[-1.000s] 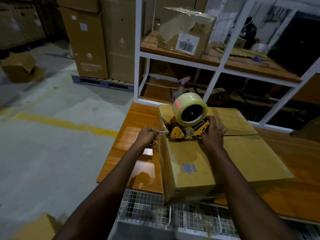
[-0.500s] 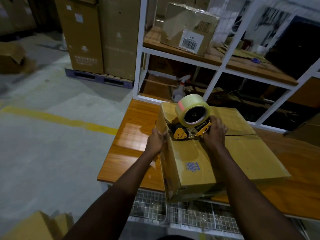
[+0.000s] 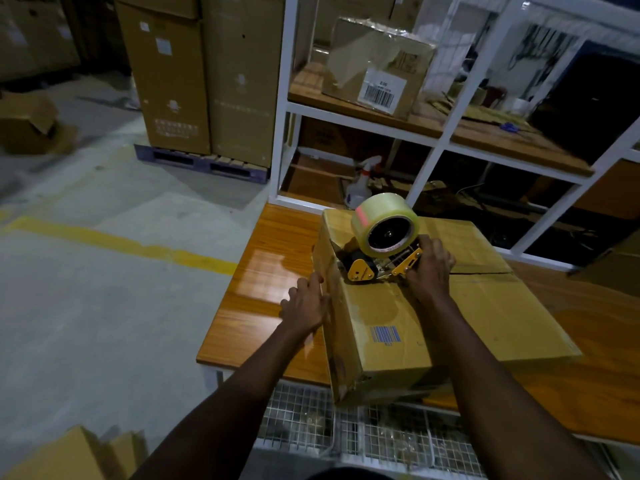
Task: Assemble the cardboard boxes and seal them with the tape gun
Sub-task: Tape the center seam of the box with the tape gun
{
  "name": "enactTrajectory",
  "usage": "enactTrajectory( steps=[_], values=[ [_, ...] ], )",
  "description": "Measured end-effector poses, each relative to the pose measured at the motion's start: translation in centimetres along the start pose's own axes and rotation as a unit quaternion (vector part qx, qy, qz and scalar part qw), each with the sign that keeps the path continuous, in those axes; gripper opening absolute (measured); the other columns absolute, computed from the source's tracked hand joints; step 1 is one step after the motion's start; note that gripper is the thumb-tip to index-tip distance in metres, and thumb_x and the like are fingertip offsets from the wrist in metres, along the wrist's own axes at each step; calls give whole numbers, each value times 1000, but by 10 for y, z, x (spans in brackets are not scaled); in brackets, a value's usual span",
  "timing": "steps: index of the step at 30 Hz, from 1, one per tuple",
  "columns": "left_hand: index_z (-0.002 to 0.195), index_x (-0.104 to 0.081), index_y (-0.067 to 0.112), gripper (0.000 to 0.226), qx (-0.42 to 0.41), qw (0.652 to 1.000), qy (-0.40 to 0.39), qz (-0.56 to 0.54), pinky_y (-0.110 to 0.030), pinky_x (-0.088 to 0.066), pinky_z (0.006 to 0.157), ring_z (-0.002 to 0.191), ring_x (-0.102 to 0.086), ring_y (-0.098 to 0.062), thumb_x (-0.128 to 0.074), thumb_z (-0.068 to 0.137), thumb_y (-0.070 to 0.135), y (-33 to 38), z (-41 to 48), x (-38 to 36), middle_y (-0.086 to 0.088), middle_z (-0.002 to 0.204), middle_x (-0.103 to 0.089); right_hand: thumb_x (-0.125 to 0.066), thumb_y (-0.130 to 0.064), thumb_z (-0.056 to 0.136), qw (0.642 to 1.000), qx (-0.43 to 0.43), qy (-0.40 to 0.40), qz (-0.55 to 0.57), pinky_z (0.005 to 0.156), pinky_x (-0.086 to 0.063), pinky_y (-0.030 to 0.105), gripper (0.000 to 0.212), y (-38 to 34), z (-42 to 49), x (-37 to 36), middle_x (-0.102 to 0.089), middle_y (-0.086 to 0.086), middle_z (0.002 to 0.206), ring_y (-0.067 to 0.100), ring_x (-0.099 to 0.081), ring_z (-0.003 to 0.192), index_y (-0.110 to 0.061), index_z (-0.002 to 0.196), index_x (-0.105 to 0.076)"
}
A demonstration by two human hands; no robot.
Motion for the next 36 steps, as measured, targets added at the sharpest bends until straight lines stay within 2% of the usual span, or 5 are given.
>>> enactTrajectory(
  steps=[8, 12, 17, 23, 36],
  values=[
    [152, 20, 37, 66, -20, 995, -82, -59, -65, 3, 114, 147, 24, -29, -16, 101, 57, 30, -18, -20, -1, 159, 32, -66, -12, 79, 1000, 5, 15, 2, 103, -30, 57, 50, 2, 0, -2, -51, 16, 114, 37, -48, 106, -13, 125, -49],
    [158, -5, 33, 67, 49, 992, -112, -42, -70, 1, 114, 149, 18, -35, -16, 99, 64, 12, -21, -17, -3, 162, 24, -68, -14, 80, 1000, 8, 24, -12, 99, -32, 55, 45, 2, 1, -3, -53, 14, 113, 38, -49, 103, -14, 122, -49],
    [152, 21, 39, 85, -21, 998, -60, -27, -70, 1, 112, 147, 24, -34, -31, 92, 70, 22, 2, 8, 0, 156, 36, -70, -17, 81, 1000, 5, 16, -22, 97, -32, 54, 44, 4, 2, -6, -59, 12, 114, 37, -49, 102, -16, 119, -48],
    [154, 3, 46, 93, -53, 998, -34, -3, -71, -3, 111, 148, 20, -38, -51, 83, 75, 28, 19, 13, -2, 159, 32, -71, -19, 78, 997, 6, 13, -72, 97, -35, 58, 36, 10, 6, -12, -58, 12, 105, 38, -52, 99, -16, 111, -55],
    [153, -23, 41, 98, -44, 997, 60, 31, -65, -11, 113, 151, 2, -31, -30, 66, 85, 31, 23, 26, 5, 166, 4, -61, -23, 78, 995, 73, 34, -65, 92, -35, 53, 29, 16, 13, -5, -57, 10, 99, 36, -53, 90, -17, 105, -52]
  ],
)
Point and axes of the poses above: each hand's wrist, its own z-axis towards the middle knuckle, its own x-axis out of the back of the hand, y = z × x, the point moved 9 cm from there along z, towards the middle knuckle
